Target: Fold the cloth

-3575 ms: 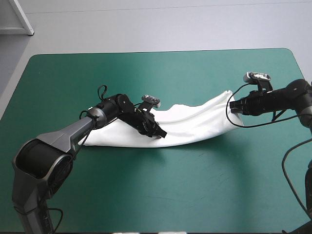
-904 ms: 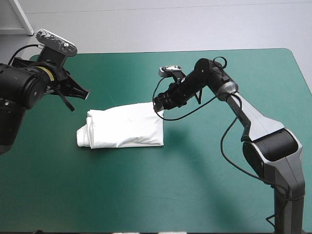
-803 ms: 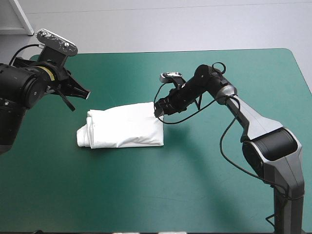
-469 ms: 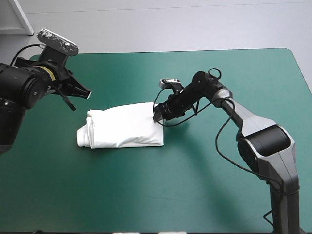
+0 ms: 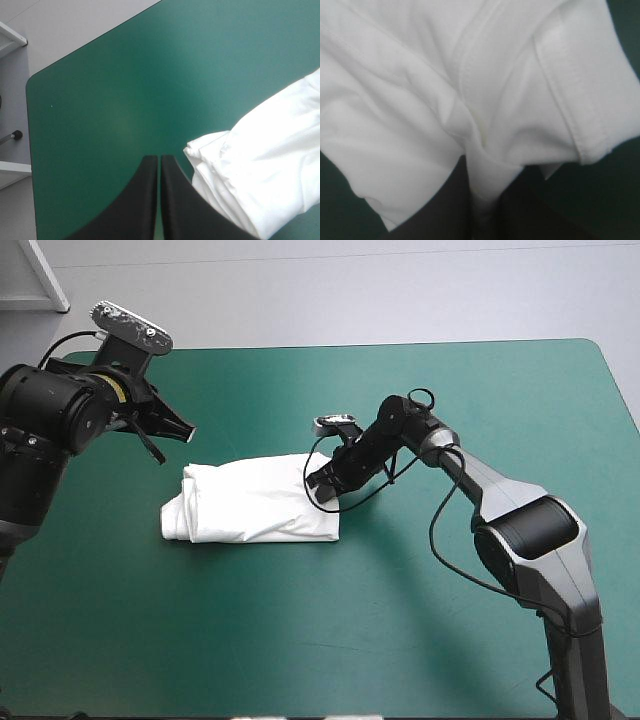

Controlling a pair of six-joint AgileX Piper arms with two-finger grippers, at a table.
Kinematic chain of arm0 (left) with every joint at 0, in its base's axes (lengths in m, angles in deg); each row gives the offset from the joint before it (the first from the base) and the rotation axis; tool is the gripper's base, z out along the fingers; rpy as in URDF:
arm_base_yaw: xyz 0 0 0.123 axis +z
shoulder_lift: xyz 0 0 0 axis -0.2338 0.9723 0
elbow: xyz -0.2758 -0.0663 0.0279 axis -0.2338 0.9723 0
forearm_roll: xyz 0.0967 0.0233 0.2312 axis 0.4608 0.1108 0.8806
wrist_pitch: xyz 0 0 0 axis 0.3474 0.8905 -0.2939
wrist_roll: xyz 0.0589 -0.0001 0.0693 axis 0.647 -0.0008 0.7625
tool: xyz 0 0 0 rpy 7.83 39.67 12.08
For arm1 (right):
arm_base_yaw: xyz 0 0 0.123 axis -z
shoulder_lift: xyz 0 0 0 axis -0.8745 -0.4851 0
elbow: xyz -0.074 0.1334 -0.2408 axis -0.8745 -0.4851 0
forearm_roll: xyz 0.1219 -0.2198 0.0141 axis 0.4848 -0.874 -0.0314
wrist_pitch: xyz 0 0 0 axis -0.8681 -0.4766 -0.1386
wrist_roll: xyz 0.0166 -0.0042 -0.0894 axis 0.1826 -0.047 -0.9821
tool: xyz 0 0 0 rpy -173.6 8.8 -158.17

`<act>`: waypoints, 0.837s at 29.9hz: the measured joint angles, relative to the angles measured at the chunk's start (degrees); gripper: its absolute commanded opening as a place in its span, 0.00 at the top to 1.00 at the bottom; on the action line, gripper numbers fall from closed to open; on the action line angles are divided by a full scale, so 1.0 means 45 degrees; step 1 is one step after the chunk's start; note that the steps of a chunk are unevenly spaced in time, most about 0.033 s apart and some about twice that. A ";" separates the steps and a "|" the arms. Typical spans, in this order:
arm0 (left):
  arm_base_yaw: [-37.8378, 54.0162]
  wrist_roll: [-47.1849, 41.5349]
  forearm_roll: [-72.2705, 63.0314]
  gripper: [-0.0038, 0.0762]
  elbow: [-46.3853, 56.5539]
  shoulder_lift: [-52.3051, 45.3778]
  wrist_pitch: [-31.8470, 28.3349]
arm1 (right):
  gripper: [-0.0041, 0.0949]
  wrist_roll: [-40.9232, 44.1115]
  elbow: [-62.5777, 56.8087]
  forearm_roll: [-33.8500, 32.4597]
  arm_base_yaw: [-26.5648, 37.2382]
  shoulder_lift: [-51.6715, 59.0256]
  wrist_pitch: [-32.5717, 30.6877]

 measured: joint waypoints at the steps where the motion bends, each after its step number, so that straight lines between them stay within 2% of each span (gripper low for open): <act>1: 0.0000 0.0000 0.0000 0.93 0.0000 0.0000 0.0000 | 0.95 0.0103 0.0055 -0.0408 0.0087 0.0096 -0.0127; 6: 0.0000 0.0000 0.0000 0.93 0.0011 0.0000 0.0000 | 0.95 0.0920 0.0070 -0.4051 0.1013 0.1126 -0.0888; 9: 0.0000 0.0045 -0.0011 0.93 0.0011 0.0000 0.0000 | 0.95 0.1444 0.0072 -0.6206 0.2152 0.1801 -0.1356; 12: 0.0000 0.0203 -0.0025 0.93 0.0011 0.0000 0.0013 | 0.96 0.1872 -0.0046 -0.7533 0.3542 0.2327 -0.1437; 18: 0.0000 0.0416 -0.0116 0.93 0.0011 0.0000 0.0222 | 0.96 0.2070 -0.0611 -0.8200 0.6482 0.2862 -0.1513; 25: 0.0000 0.0469 -0.0149 0.93 0.0011 0.0000 0.0251 | 0.95 0.2082 -0.1858 -0.8405 0.8652 0.2862 -0.1513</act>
